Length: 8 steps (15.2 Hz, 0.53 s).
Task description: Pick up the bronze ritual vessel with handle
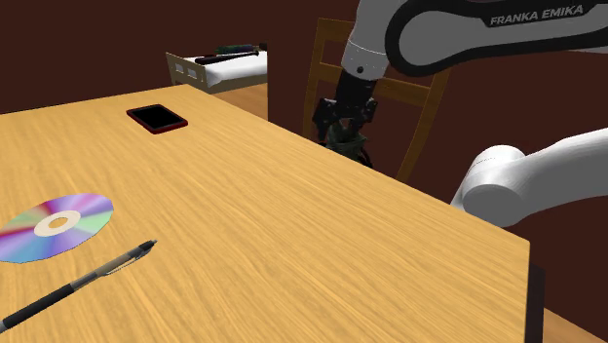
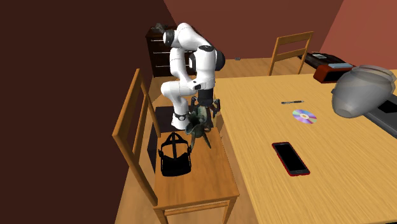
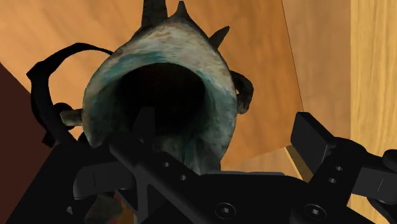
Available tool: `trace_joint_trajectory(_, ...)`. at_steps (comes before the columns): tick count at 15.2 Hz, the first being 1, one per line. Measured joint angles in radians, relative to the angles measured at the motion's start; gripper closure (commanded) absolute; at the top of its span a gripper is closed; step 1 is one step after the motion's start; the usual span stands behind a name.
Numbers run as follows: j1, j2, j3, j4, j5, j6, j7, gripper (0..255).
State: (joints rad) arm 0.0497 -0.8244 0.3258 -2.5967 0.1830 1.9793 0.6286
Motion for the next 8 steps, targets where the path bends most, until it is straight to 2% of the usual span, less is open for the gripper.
trace_joint_trajectory(8, 0.006, 0.033, 0.049, -0.086, 0.026, 0.126, 0.035, 0)
